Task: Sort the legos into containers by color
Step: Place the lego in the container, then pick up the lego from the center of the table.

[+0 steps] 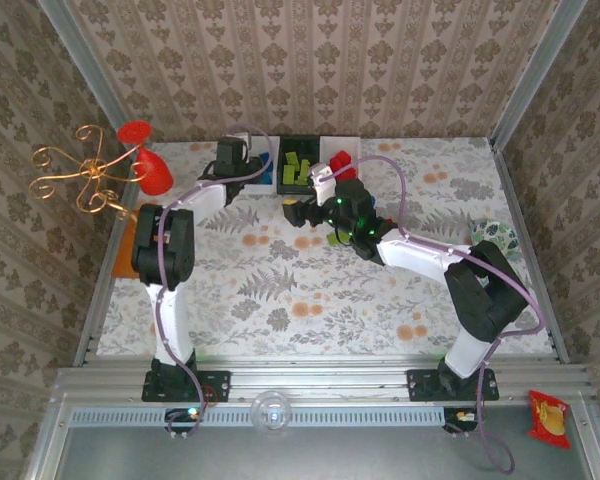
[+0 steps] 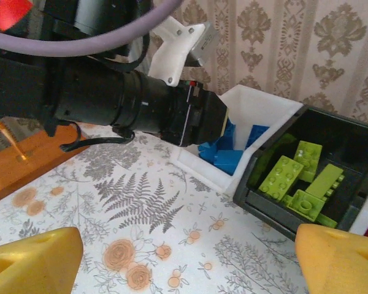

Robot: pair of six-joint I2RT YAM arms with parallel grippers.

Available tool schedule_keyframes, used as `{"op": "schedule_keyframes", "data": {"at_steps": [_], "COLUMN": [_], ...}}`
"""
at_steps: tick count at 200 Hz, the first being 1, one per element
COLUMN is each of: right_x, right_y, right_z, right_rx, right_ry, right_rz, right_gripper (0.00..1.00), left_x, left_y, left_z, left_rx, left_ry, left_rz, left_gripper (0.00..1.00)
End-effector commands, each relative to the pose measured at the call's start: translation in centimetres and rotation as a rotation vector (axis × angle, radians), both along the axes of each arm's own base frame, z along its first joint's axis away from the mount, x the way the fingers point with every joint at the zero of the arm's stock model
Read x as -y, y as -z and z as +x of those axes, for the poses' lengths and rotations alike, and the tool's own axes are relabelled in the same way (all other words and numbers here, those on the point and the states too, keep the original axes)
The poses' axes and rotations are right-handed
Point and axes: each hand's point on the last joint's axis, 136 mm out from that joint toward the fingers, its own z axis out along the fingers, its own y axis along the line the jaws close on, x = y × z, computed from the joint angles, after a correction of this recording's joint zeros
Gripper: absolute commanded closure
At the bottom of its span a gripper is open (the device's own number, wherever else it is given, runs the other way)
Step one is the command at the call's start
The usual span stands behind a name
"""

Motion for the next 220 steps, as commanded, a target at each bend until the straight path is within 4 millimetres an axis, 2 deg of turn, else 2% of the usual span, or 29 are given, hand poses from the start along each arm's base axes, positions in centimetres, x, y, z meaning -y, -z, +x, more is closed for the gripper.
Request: {"op": "schedule_keyframes", "data": {"at_steps": [1, 20, 42, 66, 78, 109, 136, 170, 197, 220], "right_x": [1.6, 4.2, 7.3, 10.3, 11.0, 10.9, 9.9, 9.8, 9.9, 9.7], "right_y": [-0.8, 1.2, 4.6, 7.7, 9.0, 12.0, 14.7, 17.3, 18.6, 19.6], "right_z": [1.5, 2.3, 2.8, 2.6, 2.2, 1.0, -0.5, -1.4, -1.9, -2.0], "right_rx": [0.021, -0.053, -0.221, -0.361, -0.409, -0.512, -0.595, -0.653, -0.678, -0.698], "right_ry": [0.132, 0.265, 0.368, 0.467, 0.488, 0.469, 0.429, 0.426, 0.427, 0.418], "right_rz": [-0.049, -0.101, -0.081, -0.063, -0.078, -0.160, -0.227, -0.293, -0.330, -0.345], "right_gripper": [0.09, 0.08, 0.08, 0.08, 0.07, 0.06, 0.05, 0.00, 0.00, 0.03], "left_x": [-0.3, -0.4, 0.1, 0.4, 0.7, 0.9, 1.1, 1.4, 1.2, 1.9], "left_y": [-0.2, -1.2, -3.0, -5.2, -6.5, -9.8, -11.0, -10.6, -9.5, -8.1], "left_z": [1.4, 2.1, 1.7, 0.0, -1.4, -5.7, -9.5, -13.6, -16.0, -17.9], "left_rx": [-0.031, -0.019, -0.004, 0.015, 0.032, 0.116, 0.148, 0.150, 0.124, 0.097], "left_ry": [0.003, 0.008, 0.041, 0.072, 0.092, 0.123, 0.139, 0.169, 0.175, 0.197], "left_rz": [-0.024, -0.058, -0.113, -0.159, -0.193, -0.265, -0.304, -0.320, -0.320, -0.333], "left_gripper": [0.69, 0.57, 0.41, 0.32, 0.30, 0.24, 0.22, 0.18, 0.17, 0.16]}}
